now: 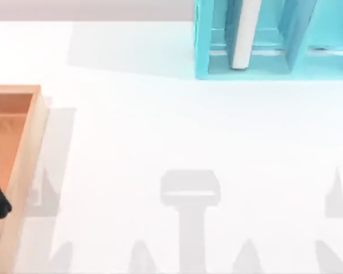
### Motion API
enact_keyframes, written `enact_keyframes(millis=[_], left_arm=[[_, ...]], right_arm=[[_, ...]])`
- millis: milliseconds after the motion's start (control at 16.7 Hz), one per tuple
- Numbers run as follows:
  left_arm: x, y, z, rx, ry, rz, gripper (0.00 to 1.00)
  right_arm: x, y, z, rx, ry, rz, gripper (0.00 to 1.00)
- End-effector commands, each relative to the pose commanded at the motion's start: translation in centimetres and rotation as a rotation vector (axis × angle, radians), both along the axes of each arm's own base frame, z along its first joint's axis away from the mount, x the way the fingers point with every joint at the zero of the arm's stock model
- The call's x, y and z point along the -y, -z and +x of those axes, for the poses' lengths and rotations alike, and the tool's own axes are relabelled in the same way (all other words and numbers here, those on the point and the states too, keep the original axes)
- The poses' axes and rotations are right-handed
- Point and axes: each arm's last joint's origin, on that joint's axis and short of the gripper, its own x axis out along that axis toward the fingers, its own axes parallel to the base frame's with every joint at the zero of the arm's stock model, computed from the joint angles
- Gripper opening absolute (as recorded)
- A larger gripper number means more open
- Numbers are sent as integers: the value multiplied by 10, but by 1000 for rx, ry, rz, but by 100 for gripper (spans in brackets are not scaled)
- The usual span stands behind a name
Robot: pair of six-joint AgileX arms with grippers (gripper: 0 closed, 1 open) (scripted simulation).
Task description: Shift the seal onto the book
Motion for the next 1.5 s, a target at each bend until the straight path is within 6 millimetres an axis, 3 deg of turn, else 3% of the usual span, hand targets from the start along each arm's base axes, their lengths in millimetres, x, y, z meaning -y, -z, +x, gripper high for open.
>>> enact_keyframes(millis=[240,540,720,960,1200,1380,1500], left_arm=[[0,0,0,0,0,0,100],[0,0,0,0,0,0,100],[0,0,0,0,0,0,100],[0,0,0,0,0,0,100],[0,0,0,0,0,0,100],[0,0,0,0,0,0,100],[0,0,0,0,0,0,100]], right_arm=[[-1,-6,1,6,1,1,100],[-7,-45,17,29,7,10,100],[-18,-73,46,25,12,17,100],[-47,-92,111,0,18,24,100],[-95,-70,185,-39,25,22,100],[-135,-29,229,-67,29,15,100],[-159,3,248,-83,31,10,100]])
